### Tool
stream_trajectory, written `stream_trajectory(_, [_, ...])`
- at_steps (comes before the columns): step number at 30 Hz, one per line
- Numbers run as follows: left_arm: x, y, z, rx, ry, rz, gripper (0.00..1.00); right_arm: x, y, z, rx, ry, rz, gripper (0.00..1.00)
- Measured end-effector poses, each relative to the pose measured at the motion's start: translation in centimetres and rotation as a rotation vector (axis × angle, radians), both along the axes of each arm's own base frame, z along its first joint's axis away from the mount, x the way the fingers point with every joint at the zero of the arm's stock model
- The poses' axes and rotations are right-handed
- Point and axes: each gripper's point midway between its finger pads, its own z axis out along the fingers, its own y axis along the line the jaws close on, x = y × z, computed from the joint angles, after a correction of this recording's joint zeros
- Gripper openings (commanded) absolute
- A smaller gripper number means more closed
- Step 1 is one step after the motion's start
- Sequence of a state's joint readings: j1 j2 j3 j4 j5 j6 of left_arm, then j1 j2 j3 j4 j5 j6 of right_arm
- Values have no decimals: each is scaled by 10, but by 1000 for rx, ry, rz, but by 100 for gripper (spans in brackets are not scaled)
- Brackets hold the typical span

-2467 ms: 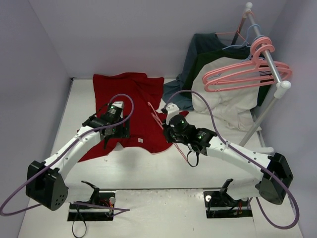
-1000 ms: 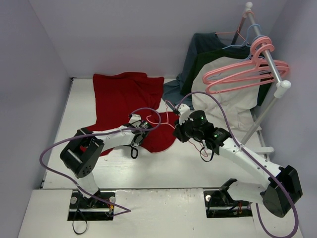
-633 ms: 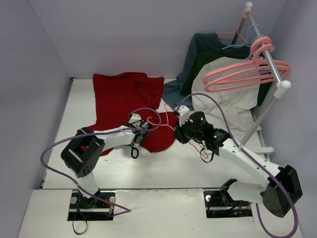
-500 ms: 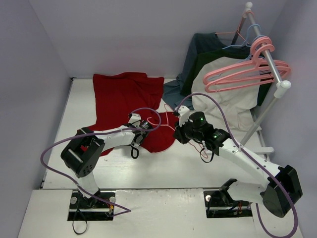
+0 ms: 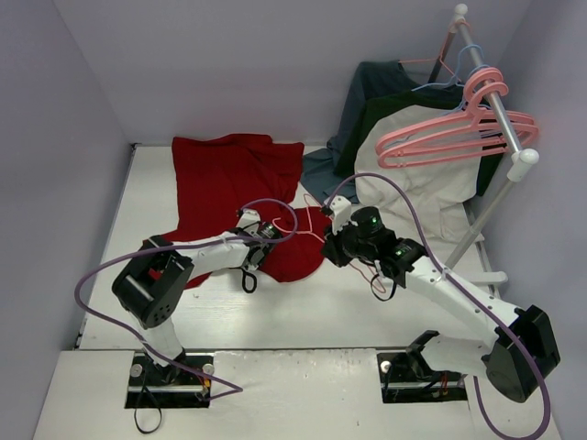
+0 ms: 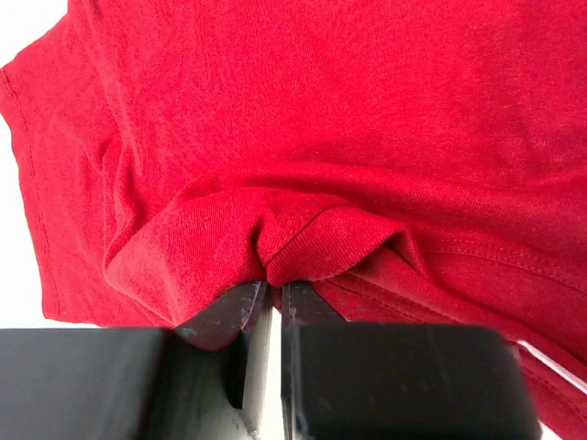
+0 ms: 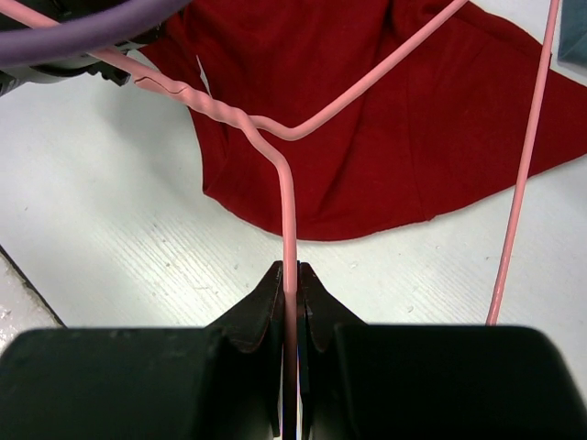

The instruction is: Place the t-shirt on the hanger

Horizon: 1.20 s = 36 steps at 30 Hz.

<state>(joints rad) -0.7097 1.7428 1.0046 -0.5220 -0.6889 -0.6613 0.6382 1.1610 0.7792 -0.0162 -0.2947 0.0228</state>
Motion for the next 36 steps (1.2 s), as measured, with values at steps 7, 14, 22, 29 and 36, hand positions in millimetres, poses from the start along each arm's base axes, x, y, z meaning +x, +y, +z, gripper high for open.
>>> stream_trajectory(7, [5, 4, 39, -137, -61, -5, 0, 8, -6, 9, 48, 14, -1, 0])
stream_trajectory(14, [7, 4, 65, -251, -80, -53, 0, 21, 10, 45, 133, -14, 59, 0])
stream_trajectory(22, [4, 18, 74, -393, 46, -139, 0, 4, 38, 66, 225, 23, 258, 0])
stream_trajectory(29, [9, 20, 114, -488, 63, -230, 0, -26, 52, 87, 326, 62, 447, 0])
stream_trajectory(36, [0, 6, 119, -549, 186, -265, 0, -51, 65, 97, 377, 103, 575, 0])
